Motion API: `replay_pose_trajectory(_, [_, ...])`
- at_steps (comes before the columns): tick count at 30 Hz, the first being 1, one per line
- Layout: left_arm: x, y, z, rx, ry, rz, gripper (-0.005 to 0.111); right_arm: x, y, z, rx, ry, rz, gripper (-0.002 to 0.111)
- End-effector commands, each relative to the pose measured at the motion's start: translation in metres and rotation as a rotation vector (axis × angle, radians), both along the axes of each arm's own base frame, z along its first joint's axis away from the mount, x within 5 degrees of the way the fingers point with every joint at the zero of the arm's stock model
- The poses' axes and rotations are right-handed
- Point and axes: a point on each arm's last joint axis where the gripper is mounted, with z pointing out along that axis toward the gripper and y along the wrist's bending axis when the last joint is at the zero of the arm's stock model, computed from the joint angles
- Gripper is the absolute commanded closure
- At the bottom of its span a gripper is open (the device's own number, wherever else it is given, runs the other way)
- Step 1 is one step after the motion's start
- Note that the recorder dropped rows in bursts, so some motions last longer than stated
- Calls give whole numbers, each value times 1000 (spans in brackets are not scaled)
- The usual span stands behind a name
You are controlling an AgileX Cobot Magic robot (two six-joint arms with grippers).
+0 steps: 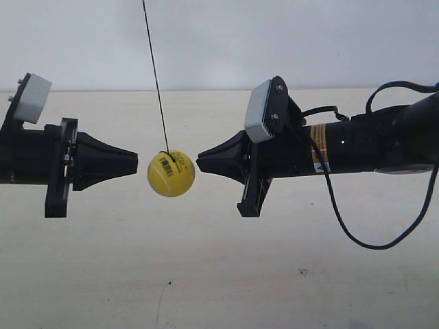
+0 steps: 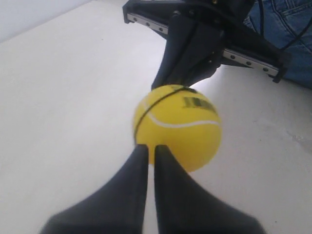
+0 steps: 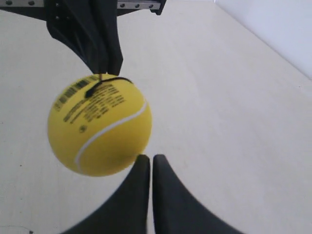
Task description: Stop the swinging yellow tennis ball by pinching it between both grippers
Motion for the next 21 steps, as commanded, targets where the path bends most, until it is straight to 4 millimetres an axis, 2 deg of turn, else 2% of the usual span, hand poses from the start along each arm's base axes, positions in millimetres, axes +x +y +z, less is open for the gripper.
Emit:
replay_pose_trajectory(1, [1,11,5,-4,5,30,102,1,0,6,-9,-18,-14,108])
replay_pose_trajectory(15, [1,13,4,-3,14,31,102,2,-1,4,-21,-4,-27,108])
replay_pose_trajectory(21, [1,11,4,-8,35,32,102,-2,1,6,7,7,19,108])
